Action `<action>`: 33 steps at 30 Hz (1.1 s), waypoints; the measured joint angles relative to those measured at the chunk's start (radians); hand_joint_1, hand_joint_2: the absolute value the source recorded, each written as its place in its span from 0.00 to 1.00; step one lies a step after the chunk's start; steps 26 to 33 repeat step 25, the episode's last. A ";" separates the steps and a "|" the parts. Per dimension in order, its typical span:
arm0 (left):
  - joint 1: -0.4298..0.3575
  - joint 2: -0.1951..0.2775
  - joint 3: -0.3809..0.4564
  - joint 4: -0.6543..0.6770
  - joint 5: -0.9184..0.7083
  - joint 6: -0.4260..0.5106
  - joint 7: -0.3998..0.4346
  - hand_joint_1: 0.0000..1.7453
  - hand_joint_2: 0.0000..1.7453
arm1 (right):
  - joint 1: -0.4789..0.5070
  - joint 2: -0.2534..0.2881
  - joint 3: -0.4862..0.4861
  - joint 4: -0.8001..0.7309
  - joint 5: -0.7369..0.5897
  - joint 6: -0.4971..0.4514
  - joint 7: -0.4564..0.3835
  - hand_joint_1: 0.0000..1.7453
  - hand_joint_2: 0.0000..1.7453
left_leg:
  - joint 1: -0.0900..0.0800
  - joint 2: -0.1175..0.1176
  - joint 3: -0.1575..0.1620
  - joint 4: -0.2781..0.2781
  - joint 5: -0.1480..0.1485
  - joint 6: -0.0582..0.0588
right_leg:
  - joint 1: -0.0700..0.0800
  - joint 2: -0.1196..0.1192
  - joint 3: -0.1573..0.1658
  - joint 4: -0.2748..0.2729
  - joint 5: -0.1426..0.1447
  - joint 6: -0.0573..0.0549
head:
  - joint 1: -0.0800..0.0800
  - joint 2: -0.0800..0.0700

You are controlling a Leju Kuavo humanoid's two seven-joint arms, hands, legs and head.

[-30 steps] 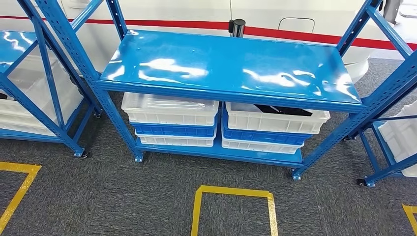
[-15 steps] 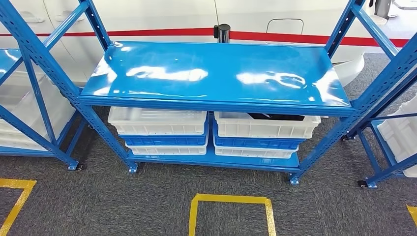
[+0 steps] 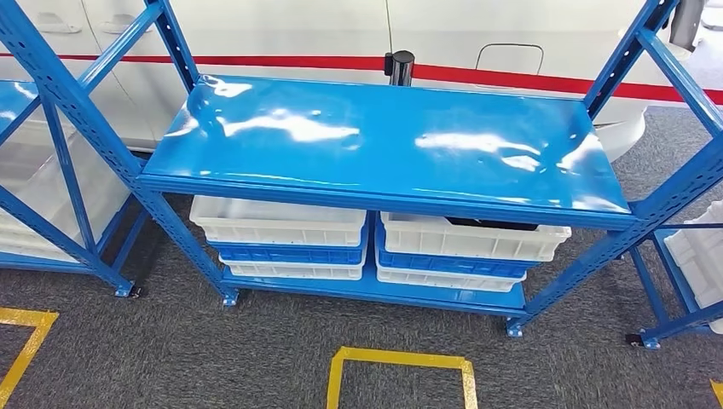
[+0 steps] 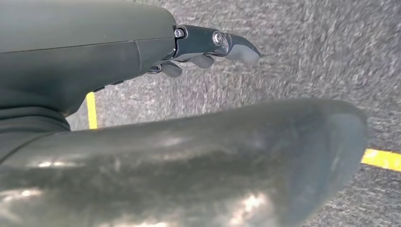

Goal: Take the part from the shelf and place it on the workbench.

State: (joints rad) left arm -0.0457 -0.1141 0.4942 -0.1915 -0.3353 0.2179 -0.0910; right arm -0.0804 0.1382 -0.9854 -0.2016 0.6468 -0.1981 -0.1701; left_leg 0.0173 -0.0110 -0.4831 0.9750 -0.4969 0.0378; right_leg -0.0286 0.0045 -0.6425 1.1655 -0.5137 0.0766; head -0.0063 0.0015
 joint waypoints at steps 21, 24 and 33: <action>0.001 -0.004 0.002 0.001 -0.008 0.015 0.005 0.00 0.00 | -0.002 -0.003 -0.003 0.002 0.005 -0.002 0.003 0.00 0.00 | -0.012 0.008 -0.113 0.057 0.042 -0.026 | 0.015 0.004 0.174 -0.179 -0.011 -0.049 | -0.013 0.000; 0.000 -0.007 0.003 0.001 -0.012 0.043 0.040 0.00 0.00 | -0.001 -0.005 -0.003 0.002 0.010 -0.002 0.004 0.00 0.00 | -0.008 0.005 -0.098 0.043 0.062 -0.042 | 0.015 0.004 0.189 -0.191 -0.002 -0.052 | -0.010 0.000; 0.000 -0.008 0.003 0.001 -0.012 0.046 0.049 0.00 0.00 | -0.001 -0.005 -0.003 0.002 0.011 -0.002 0.004 0.00 0.00 | -0.008 0.004 -0.099 0.042 0.063 -0.046 | 0.015 0.004 0.190 -0.193 0.001 -0.054 | -0.009 0.000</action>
